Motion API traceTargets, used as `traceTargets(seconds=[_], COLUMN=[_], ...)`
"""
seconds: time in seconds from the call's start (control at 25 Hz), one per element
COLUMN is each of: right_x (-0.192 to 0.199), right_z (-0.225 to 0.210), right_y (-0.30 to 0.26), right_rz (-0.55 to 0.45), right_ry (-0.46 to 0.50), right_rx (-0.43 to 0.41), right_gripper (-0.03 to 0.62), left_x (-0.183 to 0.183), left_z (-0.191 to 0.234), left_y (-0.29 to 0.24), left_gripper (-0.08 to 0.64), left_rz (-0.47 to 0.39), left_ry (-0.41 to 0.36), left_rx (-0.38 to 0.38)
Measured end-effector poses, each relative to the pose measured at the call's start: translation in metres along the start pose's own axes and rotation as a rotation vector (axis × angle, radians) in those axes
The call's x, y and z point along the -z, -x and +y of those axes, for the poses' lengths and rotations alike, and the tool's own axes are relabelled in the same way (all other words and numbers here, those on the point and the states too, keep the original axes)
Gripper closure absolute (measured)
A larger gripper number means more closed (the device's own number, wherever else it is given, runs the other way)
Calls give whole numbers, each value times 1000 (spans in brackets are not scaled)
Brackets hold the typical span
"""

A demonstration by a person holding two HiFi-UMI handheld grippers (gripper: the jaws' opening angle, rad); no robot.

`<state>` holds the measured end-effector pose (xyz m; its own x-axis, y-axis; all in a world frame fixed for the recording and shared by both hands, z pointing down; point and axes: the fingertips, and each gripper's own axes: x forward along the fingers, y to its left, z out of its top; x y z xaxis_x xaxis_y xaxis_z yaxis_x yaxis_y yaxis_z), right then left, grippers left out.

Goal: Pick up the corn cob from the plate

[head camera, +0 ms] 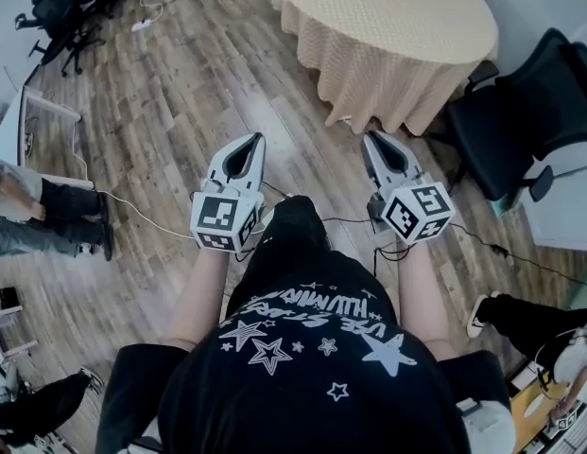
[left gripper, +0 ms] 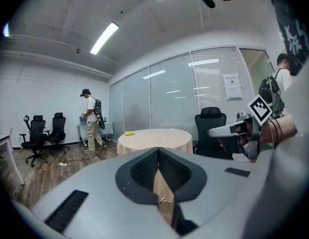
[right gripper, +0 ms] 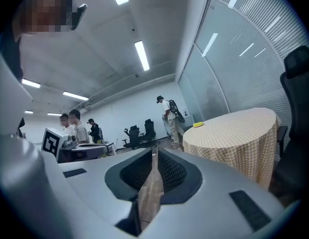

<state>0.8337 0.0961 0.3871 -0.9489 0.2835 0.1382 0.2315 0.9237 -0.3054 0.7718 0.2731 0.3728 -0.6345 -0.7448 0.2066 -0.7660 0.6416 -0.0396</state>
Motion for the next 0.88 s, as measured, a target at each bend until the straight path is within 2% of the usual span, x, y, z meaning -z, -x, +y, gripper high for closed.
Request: traceTargets(seconds=[0.24, 0.48, 0.68, 0.88], right_x=[-3, 0, -31, -52], right_z=[-3, -25, -69, -89], right_y=[-41, -90, -173, -268], right_rz=[15, 51, 47, 82], right_ry=[14, 27, 9, 7], right_rx=[-52, -59, -9, -1], right_gripper=[540, 540, 541, 540], left_x=[-1, 1, -13, -22], left_z=[32, 70, 133, 206], left_y=[-35, -93, -169, -233], left_gripper=[552, 552, 552, 552], left_rz=[-20, -42, -55, -30], left_ry=[19, 42, 98, 114], left_rx=[-38, -22, 0, 16])
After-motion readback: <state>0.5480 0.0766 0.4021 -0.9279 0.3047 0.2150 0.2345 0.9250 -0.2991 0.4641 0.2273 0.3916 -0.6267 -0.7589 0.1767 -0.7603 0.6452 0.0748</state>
